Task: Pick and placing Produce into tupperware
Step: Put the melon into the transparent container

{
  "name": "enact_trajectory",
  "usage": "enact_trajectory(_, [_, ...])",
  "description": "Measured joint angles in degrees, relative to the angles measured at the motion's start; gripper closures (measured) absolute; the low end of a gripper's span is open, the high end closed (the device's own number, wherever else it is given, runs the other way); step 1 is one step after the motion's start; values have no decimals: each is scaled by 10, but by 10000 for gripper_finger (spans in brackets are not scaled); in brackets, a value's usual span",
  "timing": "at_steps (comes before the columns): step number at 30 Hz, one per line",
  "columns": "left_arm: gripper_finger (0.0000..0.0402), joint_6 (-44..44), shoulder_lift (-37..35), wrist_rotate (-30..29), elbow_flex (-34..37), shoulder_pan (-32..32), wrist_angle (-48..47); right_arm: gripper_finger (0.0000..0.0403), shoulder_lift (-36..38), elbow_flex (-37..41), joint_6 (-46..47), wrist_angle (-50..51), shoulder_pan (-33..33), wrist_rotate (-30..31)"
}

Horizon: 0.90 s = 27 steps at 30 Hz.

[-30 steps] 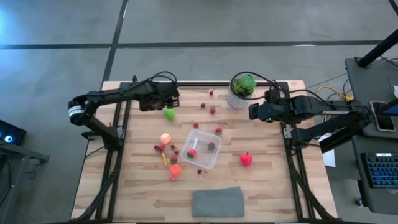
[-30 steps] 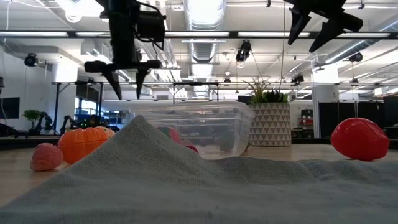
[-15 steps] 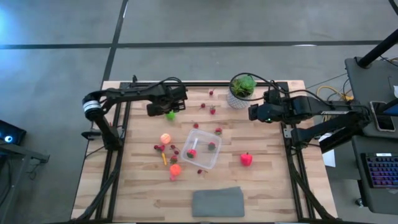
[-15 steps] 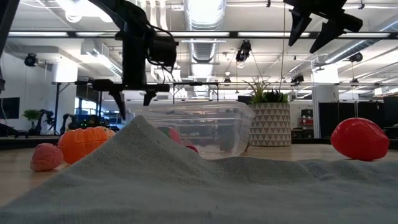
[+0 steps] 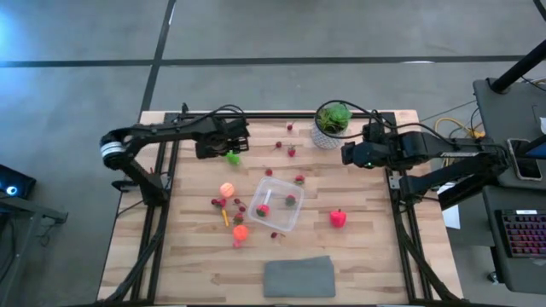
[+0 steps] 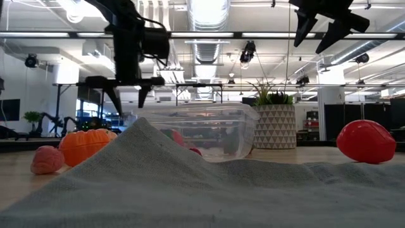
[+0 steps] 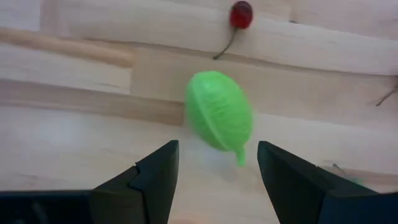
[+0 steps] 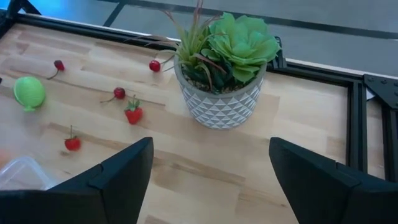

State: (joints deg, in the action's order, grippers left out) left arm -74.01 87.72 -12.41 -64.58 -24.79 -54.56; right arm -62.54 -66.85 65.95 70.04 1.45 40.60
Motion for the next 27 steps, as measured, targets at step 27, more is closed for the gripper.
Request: enact_trajectory(27, [198, -92, -106, 20, 160, 8, 170, 94, 53, 0, -126, 0, -163, -51])
